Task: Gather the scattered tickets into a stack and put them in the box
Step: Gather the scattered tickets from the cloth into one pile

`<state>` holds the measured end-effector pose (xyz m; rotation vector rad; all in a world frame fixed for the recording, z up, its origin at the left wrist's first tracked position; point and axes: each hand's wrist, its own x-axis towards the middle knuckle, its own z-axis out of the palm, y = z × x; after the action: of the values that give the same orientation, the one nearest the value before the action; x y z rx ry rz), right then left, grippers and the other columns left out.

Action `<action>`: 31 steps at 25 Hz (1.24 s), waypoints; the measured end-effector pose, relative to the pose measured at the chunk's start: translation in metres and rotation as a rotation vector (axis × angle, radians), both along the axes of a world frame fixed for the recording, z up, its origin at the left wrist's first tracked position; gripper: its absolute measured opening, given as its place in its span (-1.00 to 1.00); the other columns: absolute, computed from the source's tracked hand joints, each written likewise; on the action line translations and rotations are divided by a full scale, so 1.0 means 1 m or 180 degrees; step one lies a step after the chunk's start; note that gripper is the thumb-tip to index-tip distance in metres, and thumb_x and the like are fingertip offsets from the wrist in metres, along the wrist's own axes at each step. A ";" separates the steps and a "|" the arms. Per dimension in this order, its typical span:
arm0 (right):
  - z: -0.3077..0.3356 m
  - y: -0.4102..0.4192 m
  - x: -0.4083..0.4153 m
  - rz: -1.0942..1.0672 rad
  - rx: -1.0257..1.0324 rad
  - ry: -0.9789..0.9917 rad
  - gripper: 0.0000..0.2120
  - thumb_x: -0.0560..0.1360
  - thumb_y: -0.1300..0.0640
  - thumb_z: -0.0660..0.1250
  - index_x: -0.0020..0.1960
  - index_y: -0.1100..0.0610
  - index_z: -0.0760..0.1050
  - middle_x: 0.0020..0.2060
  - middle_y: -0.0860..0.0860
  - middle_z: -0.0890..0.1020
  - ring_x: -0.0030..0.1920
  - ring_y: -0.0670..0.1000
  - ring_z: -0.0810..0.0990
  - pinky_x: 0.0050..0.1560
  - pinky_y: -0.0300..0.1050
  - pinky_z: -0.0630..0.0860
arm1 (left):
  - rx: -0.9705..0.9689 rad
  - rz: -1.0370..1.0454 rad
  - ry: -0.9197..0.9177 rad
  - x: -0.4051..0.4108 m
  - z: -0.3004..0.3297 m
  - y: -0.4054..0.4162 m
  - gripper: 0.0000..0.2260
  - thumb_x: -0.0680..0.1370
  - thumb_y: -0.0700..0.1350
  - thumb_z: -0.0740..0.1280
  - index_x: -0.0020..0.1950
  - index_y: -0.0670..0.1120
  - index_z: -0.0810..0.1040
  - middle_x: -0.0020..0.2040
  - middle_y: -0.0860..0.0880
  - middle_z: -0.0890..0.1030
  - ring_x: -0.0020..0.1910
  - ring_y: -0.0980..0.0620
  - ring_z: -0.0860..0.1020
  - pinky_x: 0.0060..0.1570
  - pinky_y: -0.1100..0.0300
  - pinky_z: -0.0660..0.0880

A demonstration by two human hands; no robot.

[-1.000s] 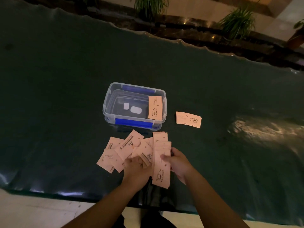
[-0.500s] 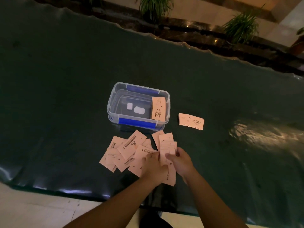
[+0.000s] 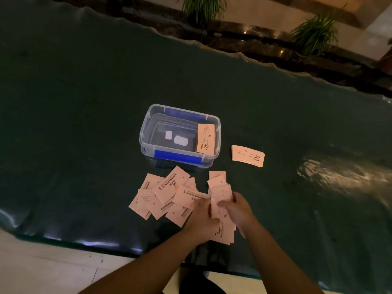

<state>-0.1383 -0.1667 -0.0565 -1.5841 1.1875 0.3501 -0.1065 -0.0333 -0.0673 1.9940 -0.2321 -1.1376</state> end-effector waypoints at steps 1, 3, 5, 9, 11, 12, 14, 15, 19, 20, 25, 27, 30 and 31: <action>-0.002 0.000 -0.002 -0.0072 0.0071 0.0018 -0.61 0.57 0.24 0.42 0.38 0.10 0.50 0.29 0.07 0.65 0.10 0.07 0.65 -0.06 -0.02 0.57 | 0.0007 -0.0081 -0.0014 0.002 0.002 0.002 -0.47 0.53 -0.18 0.33 0.49 0.11 0.38 0.45 0.06 0.38 0.32 0.02 0.54 0.29 0.01 0.55; -0.005 -0.001 -0.005 -0.0225 0.0198 -0.0014 -0.67 0.56 0.25 0.40 0.32 0.11 0.52 0.28 0.10 0.67 0.09 0.09 0.66 0.02 0.06 0.58 | -0.0047 -0.0261 -0.0133 0.009 0.008 0.007 -0.54 0.55 -0.19 0.32 0.43 0.13 0.46 0.39 0.08 0.47 0.34 0.00 0.55 0.27 0.03 0.56; -0.004 -0.001 -0.008 -0.0306 0.0268 -0.0105 -0.69 0.58 0.26 0.39 0.30 0.11 0.50 0.23 0.09 0.67 0.08 0.08 0.66 0.01 0.07 0.55 | 0.0034 -0.0502 -0.0467 0.018 0.009 0.015 -0.61 0.59 -0.19 0.33 0.38 0.11 0.52 0.37 0.07 0.55 0.38 0.00 0.53 0.33 0.03 0.53; -0.002 -0.007 -0.019 -0.0630 0.0413 -0.0200 -0.71 0.61 0.28 0.37 0.31 0.15 0.49 0.10 0.09 0.70 0.07 0.15 0.70 0.06 0.15 0.58 | 0.0808 -0.1294 -0.1659 0.045 0.009 0.037 -0.31 0.52 -0.16 0.43 0.61 0.04 0.25 0.59 0.02 0.29 0.60 -0.04 0.16 0.60 -0.10 0.14; -0.001 -0.006 -0.026 -0.0774 0.0556 -0.0227 -0.74 0.63 0.30 0.33 0.30 0.15 0.50 0.08 0.13 0.71 0.05 0.17 0.71 0.02 0.14 0.59 | 0.1145 -0.1521 -0.1880 0.053 0.007 0.042 -0.26 0.51 -0.10 0.45 0.63 0.02 0.19 0.60 -0.01 0.25 0.60 -0.08 0.15 0.61 -0.13 0.09; 0.000 -0.004 -0.029 -0.0825 0.0633 -0.0268 -0.75 0.64 0.31 0.30 0.29 0.16 0.51 0.07 0.17 0.71 0.04 0.18 0.71 -0.01 0.12 0.58 | 0.1233 -0.1576 -0.1936 0.053 0.006 0.044 -0.28 0.53 -0.08 0.43 0.63 0.02 0.19 0.59 -0.03 0.27 0.58 -0.10 0.18 0.60 -0.14 0.11; 0.001 0.002 -0.035 -0.0868 0.0746 -0.0372 -0.76 0.64 0.32 0.27 0.28 0.19 0.54 0.06 0.22 0.72 0.03 0.20 0.70 -0.05 0.10 0.58 | 0.1372 -0.1662 -0.2044 0.047 0.006 0.048 -0.35 0.56 -0.05 0.38 0.61 0.01 0.21 0.56 -0.06 0.31 0.54 -0.13 0.24 0.57 -0.15 0.17; 0.001 0.004 -0.037 -0.0866 0.0778 -0.0396 -0.76 0.65 0.32 0.27 0.28 0.18 0.54 0.06 0.23 0.72 0.04 0.22 0.70 -0.02 0.11 0.59 | 0.1418 -0.1658 -0.2081 0.043 0.005 0.050 -0.38 0.57 -0.03 0.36 0.60 0.00 0.22 0.55 -0.07 0.31 0.52 -0.13 0.26 0.54 -0.14 0.20; 0.000 0.021 -0.039 -0.0753 0.0979 -0.0357 -0.75 0.65 0.29 0.26 0.29 0.14 0.55 0.13 0.26 0.70 0.16 0.27 0.69 0.24 0.27 0.60 | 0.1410 -0.1206 -0.1910 0.030 -0.004 0.064 -0.35 0.59 0.10 0.36 0.60 -0.05 0.22 0.55 -0.10 0.27 0.46 -0.09 0.32 0.47 -0.03 0.34; -0.001 0.027 -0.039 -0.0716 0.1045 -0.0337 -0.74 0.65 0.29 0.26 0.30 0.14 0.55 0.14 0.26 0.71 0.18 0.27 0.69 0.23 0.27 0.60 | 0.1356 -0.1138 -0.1813 0.028 -0.006 0.066 -0.34 0.59 0.14 0.36 0.60 -0.05 0.22 0.55 -0.09 0.27 0.46 -0.08 0.32 0.46 -0.02 0.35; -0.008 0.052 -0.033 -0.0704 0.0985 -0.0232 -0.72 0.61 0.31 0.32 0.30 0.18 0.54 0.16 0.21 0.75 0.14 0.26 0.74 0.18 0.25 0.66 | 0.0956 -0.1225 -0.1571 0.018 -0.008 0.068 -0.54 0.64 0.00 0.30 0.53 -0.03 0.36 0.51 -0.10 0.33 0.45 -0.07 0.35 0.49 0.00 0.35; -0.012 0.055 -0.029 -0.0736 0.0908 -0.0198 -0.68 0.57 0.30 0.37 0.32 0.17 0.52 0.16 0.21 0.74 0.13 0.26 0.75 0.23 0.30 0.65 | 0.0826 -0.1313 -0.1652 0.015 -0.008 0.068 -0.56 0.63 -0.06 0.30 0.51 -0.02 0.38 0.46 -0.07 0.39 0.39 -0.03 0.37 0.45 0.03 0.38; -0.014 0.057 -0.025 -0.0640 0.0777 -0.0116 -0.61 0.53 0.28 0.39 0.34 0.18 0.51 0.14 0.22 0.74 0.11 0.27 0.75 0.21 0.31 0.66 | 0.0758 -0.1392 -0.1853 0.011 -0.008 0.070 -0.56 0.65 0.01 0.24 0.53 0.01 0.38 0.47 -0.02 0.44 0.41 -0.04 0.34 0.50 -0.01 0.31; -0.012 0.056 -0.025 -0.0623 0.0733 -0.0116 -0.63 0.54 0.29 0.37 0.34 0.18 0.51 0.14 0.22 0.73 0.10 0.27 0.75 0.19 0.29 0.67 | 0.0806 -0.1341 -0.1866 0.010 -0.008 0.073 -0.54 0.64 0.04 0.24 0.54 0.01 0.35 0.49 -0.01 0.41 0.45 -0.05 0.32 0.52 -0.03 0.28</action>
<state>-0.1632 -0.1103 -0.0688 -1.2603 1.2168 0.3166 -0.0968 0.0394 -0.0750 2.5526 -0.8799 -0.8199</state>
